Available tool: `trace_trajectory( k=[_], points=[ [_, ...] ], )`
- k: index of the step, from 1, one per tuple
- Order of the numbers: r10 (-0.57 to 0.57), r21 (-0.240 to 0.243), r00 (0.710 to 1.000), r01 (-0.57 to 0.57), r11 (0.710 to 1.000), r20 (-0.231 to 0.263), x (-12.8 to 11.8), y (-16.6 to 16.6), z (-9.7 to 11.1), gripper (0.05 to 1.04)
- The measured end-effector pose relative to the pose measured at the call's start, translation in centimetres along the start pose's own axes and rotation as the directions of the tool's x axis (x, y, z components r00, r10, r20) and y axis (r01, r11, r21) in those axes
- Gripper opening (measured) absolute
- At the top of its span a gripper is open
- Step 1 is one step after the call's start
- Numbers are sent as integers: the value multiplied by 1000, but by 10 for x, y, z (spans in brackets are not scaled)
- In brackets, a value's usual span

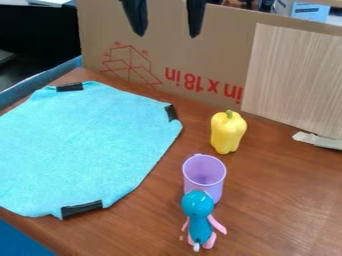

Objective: Put the purple cylinder to the top right of the cloth

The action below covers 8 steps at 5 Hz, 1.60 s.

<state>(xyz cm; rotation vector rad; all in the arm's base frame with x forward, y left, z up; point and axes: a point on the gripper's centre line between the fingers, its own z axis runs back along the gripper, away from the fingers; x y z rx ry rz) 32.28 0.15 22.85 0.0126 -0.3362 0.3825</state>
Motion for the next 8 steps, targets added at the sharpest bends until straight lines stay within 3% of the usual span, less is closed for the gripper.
trace_trajectory(
  k=[2,4,5,7,8],
  points=[
    [-19,20,998,20,1000,-58,-16,-6,-28,1000],
    [-45,-36,989,40,999,-144,-43,-15,-54,1000],
    [-48,-40,986,43,998,-157,-61,-17,-75,1000],
    [5,-165,989,-29,986,-146,-75,-10,-107,1000],
    [15,-191,992,-39,981,-124,-76,-11,-112,1000]
  ],
)
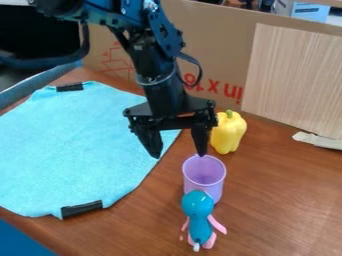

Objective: Put the purple cylinder to the top right of the cloth

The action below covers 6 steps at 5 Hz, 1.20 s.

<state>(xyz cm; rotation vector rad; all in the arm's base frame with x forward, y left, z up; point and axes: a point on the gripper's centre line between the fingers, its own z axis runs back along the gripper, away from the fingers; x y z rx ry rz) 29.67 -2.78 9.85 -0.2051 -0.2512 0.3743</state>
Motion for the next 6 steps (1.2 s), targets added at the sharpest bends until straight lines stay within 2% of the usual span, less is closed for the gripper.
trace_trajectory(
  k=[2,3,4,5,6],
  points=[
    [29,-26,999,-28,999,26,-3,-2,-8,1000],
    [40,-17,999,-40,999,11,-4,-4,-17,1000],
    [27,21,1000,-27,999,-3,-6,0,-34,1000],
    [26,54,999,-25,998,-21,-9,6,-48,948],
    [32,65,999,-31,997,-18,-8,8,-52,663]
  ],
)
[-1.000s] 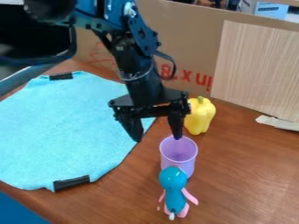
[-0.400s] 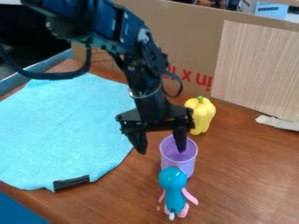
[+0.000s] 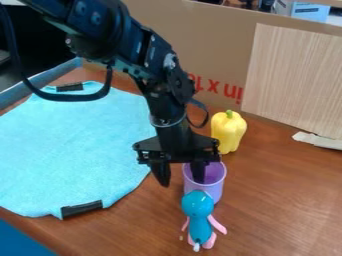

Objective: Put the purple cylinder to the top right of the cloth

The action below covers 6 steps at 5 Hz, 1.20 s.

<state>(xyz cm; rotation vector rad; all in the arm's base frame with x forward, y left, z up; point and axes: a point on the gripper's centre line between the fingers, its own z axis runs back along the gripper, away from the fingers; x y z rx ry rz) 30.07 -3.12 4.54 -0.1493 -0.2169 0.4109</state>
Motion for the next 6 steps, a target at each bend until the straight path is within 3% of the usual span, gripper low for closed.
trace_trajectory(
  k=[1,2,3,6],
  points=[
    [31,-15,999,-32,999,-35,-1,5,1,361],
    [47,-64,994,-54,997,-99,4,7,11,150],
    [73,-89,988,-85,992,-134,11,12,27,68],
    [218,-76,976,-218,973,-9,58,46,65,62]
  ],
)
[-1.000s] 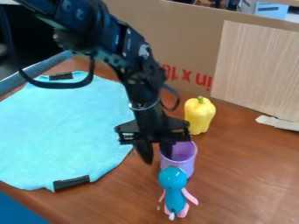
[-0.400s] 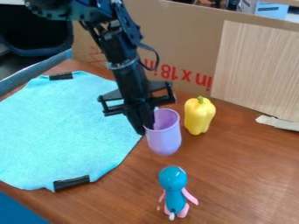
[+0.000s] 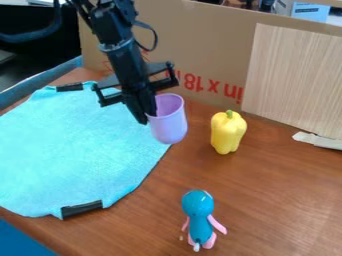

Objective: Put the purple cylinder to the top right of the cloth

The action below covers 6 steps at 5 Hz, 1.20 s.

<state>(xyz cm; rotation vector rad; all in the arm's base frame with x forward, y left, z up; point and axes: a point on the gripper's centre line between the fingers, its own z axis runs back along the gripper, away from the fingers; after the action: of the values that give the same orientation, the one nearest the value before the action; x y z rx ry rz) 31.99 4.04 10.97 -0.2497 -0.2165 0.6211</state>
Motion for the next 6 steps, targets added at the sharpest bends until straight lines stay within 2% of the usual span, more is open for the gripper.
trace_trajectory(
  k=[1,2,4,5,6],
  points=[
    [65,30,998,-66,997,21,18,10,-4,62],
    [173,50,985,-173,984,16,42,28,-12,62],
    [343,49,939,-343,938,-2,84,57,-23,62],
    [361,46,932,-361,932,-12,89,64,-30,62],
    [361,42,932,-362,931,24,94,62,-33,62]
  ],
)
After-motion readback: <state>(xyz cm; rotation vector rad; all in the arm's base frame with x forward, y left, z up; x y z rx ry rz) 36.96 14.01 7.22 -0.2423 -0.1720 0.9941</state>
